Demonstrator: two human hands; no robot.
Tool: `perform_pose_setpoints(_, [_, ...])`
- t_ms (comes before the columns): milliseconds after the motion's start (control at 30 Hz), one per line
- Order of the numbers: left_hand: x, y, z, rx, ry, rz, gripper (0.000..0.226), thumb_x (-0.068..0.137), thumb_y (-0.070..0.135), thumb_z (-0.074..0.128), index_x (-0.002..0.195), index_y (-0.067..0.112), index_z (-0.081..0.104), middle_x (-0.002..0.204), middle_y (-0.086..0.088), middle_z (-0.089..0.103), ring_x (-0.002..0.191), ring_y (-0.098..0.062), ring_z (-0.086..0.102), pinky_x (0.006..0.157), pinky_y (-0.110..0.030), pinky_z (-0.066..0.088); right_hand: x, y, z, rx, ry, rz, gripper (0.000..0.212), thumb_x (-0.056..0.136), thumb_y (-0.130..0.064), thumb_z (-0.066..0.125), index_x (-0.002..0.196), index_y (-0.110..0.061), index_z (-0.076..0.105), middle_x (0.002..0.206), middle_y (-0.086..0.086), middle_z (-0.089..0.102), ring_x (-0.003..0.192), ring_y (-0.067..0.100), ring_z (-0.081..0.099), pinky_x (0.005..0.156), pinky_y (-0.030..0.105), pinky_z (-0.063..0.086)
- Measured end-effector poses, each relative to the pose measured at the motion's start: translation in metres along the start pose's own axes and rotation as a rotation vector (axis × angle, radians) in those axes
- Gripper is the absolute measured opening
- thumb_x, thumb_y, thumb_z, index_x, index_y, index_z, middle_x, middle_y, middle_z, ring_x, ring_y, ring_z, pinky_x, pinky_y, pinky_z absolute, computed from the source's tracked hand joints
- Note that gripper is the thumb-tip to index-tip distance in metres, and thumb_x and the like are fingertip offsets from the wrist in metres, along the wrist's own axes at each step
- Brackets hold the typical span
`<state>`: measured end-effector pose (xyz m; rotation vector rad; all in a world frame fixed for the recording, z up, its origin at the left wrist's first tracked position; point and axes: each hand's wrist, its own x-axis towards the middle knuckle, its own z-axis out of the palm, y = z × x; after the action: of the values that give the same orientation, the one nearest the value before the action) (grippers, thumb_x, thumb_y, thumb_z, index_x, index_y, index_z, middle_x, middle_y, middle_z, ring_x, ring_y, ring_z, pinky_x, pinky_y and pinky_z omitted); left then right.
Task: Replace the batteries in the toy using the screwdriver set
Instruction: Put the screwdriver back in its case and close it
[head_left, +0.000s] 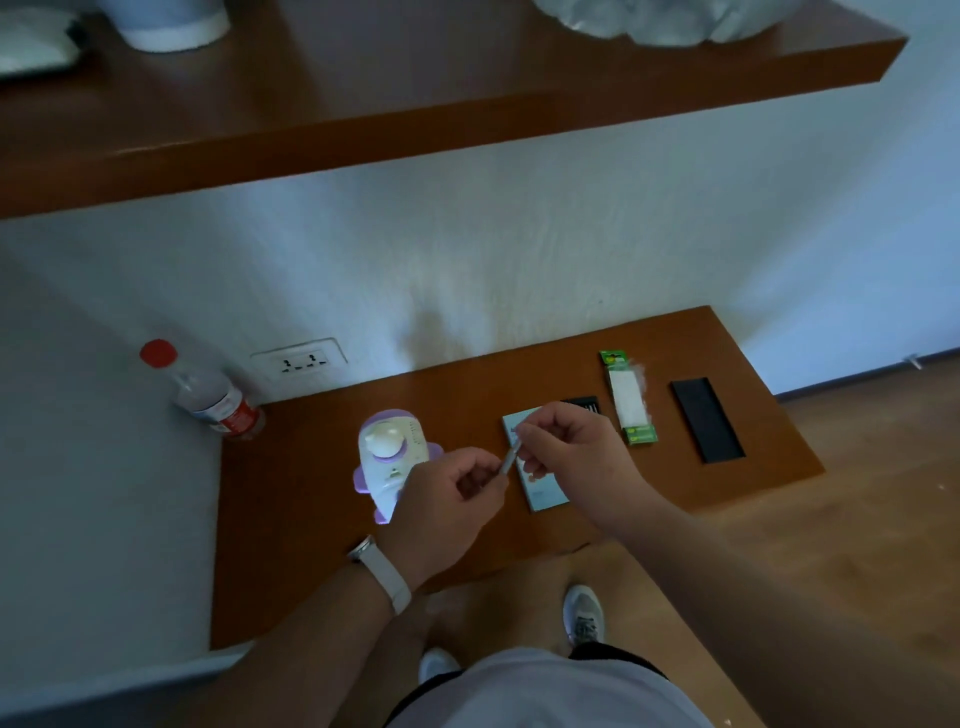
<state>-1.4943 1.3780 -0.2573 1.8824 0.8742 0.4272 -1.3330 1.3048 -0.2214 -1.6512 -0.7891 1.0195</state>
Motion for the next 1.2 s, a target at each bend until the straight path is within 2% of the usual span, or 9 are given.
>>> perform_pose_setpoints(100, [0.010,0.016,0.023,-0.009,0.034,-0.036,0.010,0.093,0.018,0.068,0.096,0.027,0.068,0.079,0.017,0.067,0.080,0.005,0.063,0.062,-0.010,0.048,0.002,0.005,-0.027,0.089,-0.012,0.052,0.011,0.094,-0.013,0.062,0.088,-0.007,0.069,0.076,0.010,0.071,0.066,0.012,0.065,0.063,0.021,0.054])
perform_pose_setpoints(233, [0.025,0.033,0.056,0.012,0.030,-0.082,0.007,0.094,0.018,0.066,0.093,0.024,0.070,0.082,0.009,0.069,0.078,-0.002,0.064,0.060,-0.010,0.046,0.006,0.016,-0.064,0.208,-0.027,0.133,0.009,0.093,-0.010,0.062,0.093,-0.005,0.069,0.084,0.015,0.072,0.072,0.017,0.066,0.068,0.024,0.057])
perform_pose_setpoints(367, [0.037,0.045,0.088,0.061,0.009,-0.113,0.017,0.094,0.022,0.065,0.084,0.037,0.064,0.079,0.015,0.066,0.078,0.003,0.061,0.064,-0.009,0.046,0.014,0.028,-0.098,0.180,-0.047,0.159,0.009,0.093,-0.012,0.062,0.094,-0.007,0.069,0.085,0.013,0.072,0.074,0.017,0.067,0.069,0.024,0.057])
perform_pose_setpoints(533, [0.049,0.054,0.123,0.082,0.023,-0.164,0.022,0.094,0.027,0.066,0.080,0.044,0.062,0.079,0.016,0.069,0.080,-0.004,0.064,0.072,-0.016,0.051,0.025,0.045,-0.135,0.161,-0.088,0.166,0.008,0.093,-0.010,0.062,0.093,-0.007,0.069,0.082,0.011,0.071,0.072,0.016,0.066,0.068,0.024,0.055])
perform_pose_setpoints(667, [0.052,0.062,0.144,0.088,0.074,-0.155,0.030,0.092,0.019,0.067,0.079,0.046,0.061,0.077,0.015,0.069,0.077,-0.006,0.064,0.069,-0.015,0.049,0.033,0.057,-0.152,0.173,-0.113,0.198,0.009,0.093,-0.010,0.060,0.091,-0.010,0.069,0.081,0.008,0.071,0.072,0.013,0.066,0.066,0.021,0.053])
perform_pose_setpoints(833, [0.047,0.063,0.161,0.080,0.117,-0.198,0.029,0.093,0.015,0.067,0.080,0.041,0.063,0.076,0.014,0.069,0.078,-0.003,0.063,0.067,-0.009,0.047,0.043,0.065,-0.159,0.172,-0.137,0.234,0.012,0.094,-0.007,0.058,0.087,-0.007,0.068,0.076,0.007,0.067,0.068,0.012,0.062,0.063,0.020,0.051])
perform_pose_setpoints(967, [0.047,0.052,0.168,0.110,0.120,-0.243,0.024,0.093,0.015,0.066,0.079,0.034,0.065,0.070,0.015,0.067,0.069,-0.001,0.063,0.062,-0.011,0.047,0.059,0.068,-0.162,0.254,-0.037,0.241,0.011,0.093,-0.002,0.055,0.089,-0.002,0.065,0.073,0.008,0.064,0.067,0.015,0.059,0.064,0.025,0.050])
perform_pose_setpoints(1033, [0.047,0.045,0.170,0.081,0.156,-0.298,0.018,0.093,0.017,0.066,0.081,0.030,0.067,0.073,0.014,0.069,0.070,0.001,0.063,0.063,-0.011,0.047,0.066,0.072,-0.167,0.199,-0.031,0.233,0.010,0.093,-0.003,0.056,0.088,-0.004,0.065,0.073,0.006,0.065,0.067,0.014,0.060,0.063,0.023,0.050])
perform_pose_setpoints(1200, [0.070,0.020,0.173,0.046,0.199,-0.484,0.008,0.095,0.027,0.065,0.089,0.022,0.067,0.084,0.011,0.071,0.079,-0.006,0.067,0.073,-0.035,0.060,0.079,0.098,-0.177,-0.077,-0.083,0.305,0.010,0.094,-0.014,0.059,0.088,-0.013,0.066,0.077,0.004,0.067,0.068,0.013,0.061,0.064,0.022,0.052])
